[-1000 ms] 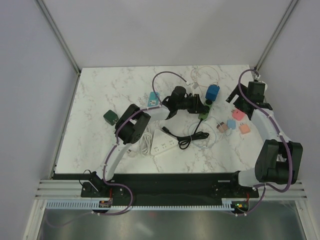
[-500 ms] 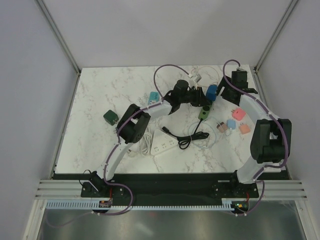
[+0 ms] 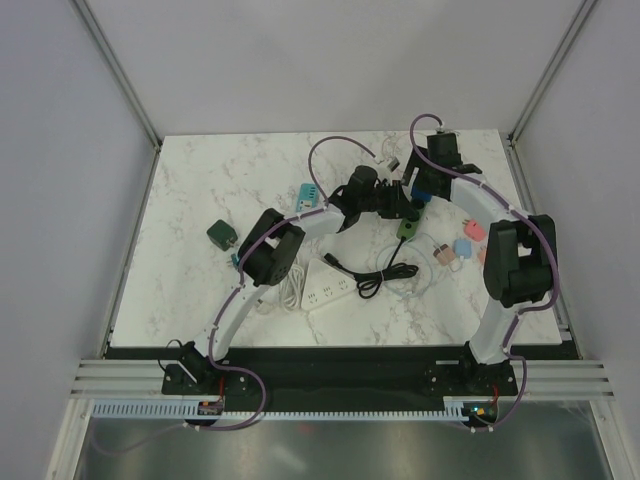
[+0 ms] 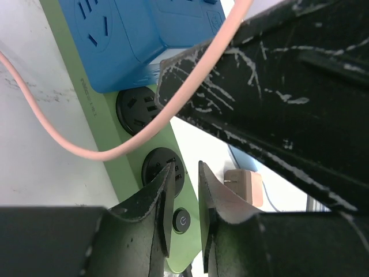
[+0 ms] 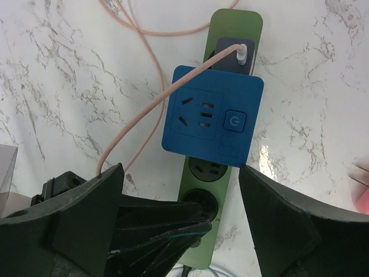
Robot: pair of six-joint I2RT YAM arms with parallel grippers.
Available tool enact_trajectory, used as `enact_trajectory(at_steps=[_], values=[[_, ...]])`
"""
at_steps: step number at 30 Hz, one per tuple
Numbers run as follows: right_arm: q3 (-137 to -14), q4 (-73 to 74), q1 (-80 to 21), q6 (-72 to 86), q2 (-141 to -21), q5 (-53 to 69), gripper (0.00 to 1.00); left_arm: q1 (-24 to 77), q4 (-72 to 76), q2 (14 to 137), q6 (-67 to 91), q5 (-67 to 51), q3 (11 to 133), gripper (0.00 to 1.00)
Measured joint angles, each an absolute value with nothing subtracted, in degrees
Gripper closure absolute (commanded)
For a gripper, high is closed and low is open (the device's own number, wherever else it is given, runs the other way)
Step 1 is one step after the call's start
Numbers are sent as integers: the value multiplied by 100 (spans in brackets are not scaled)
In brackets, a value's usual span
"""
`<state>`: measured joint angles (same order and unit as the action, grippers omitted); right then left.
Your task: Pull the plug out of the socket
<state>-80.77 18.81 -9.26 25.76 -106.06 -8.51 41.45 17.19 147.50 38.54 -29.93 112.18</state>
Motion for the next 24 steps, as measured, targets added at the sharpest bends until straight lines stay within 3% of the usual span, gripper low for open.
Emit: enact_trajectory(at_steps=[11,24], values=[[-8169,1984,-967,2563,-10696,-1396,9,4156,1584,14761,3852,-2845,11308,72],[-9091,2189,-954,2762,-11480,-1686,11,4200,526,15135,3938,-2082,12322,87]])
